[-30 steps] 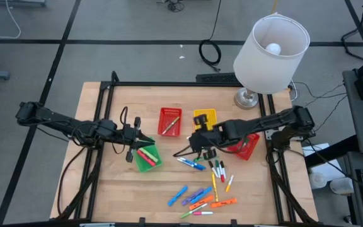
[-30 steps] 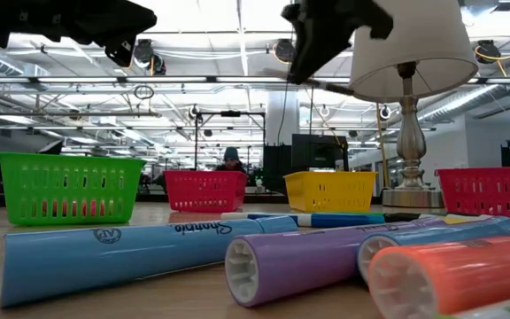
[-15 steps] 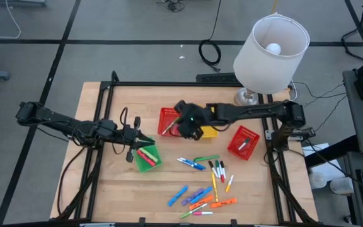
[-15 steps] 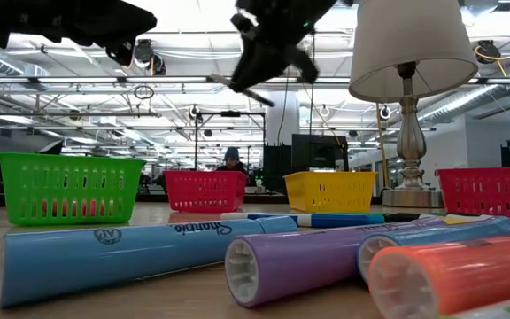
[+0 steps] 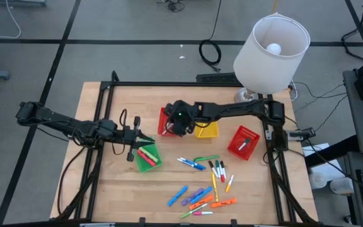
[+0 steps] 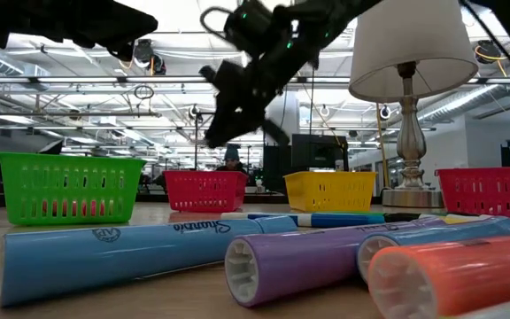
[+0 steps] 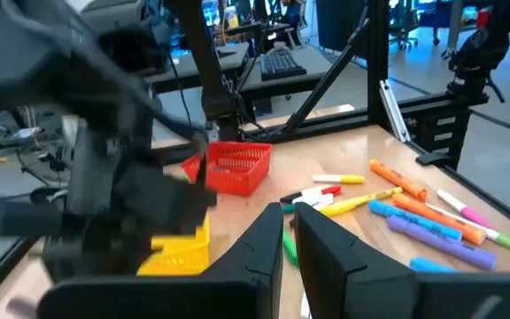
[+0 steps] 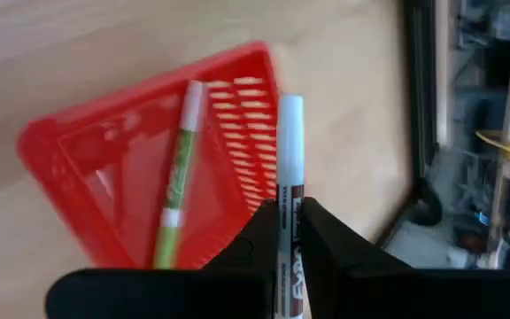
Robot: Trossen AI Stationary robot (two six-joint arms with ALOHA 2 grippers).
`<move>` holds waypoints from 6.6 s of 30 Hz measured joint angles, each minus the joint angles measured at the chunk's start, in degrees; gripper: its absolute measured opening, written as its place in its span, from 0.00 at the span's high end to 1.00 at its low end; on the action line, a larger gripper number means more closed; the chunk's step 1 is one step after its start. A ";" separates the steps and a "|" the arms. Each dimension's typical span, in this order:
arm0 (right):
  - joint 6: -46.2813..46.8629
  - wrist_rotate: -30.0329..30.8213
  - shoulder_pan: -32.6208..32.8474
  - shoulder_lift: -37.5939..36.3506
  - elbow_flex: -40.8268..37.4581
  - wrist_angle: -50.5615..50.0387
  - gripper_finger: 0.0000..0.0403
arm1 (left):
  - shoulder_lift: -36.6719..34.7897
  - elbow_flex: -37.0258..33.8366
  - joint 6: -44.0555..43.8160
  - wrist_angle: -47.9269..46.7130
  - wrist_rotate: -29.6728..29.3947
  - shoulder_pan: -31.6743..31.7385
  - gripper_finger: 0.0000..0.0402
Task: Pick & Place Markers
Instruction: Put the brown highlighter into the left red bin, then put the green pen into the yellow bin
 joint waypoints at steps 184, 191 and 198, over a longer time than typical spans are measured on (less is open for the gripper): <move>112.64 22.92 8.32 -22.87 -21.66 -11.65 0.96 | 0.02 0.07 -6.17 -2.36 -7.78 -0.11 0.90; 111.56 21.04 5.99 -18.06 -21.68 -12.11 0.96 | 0.02 0.07 -5.81 -2.39 -7.76 -0.11 0.90; 111.56 20.22 4.70 -16.43 -21.66 -13.89 0.96 | 0.02 0.07 -5.79 -2.36 -7.76 -0.11 0.90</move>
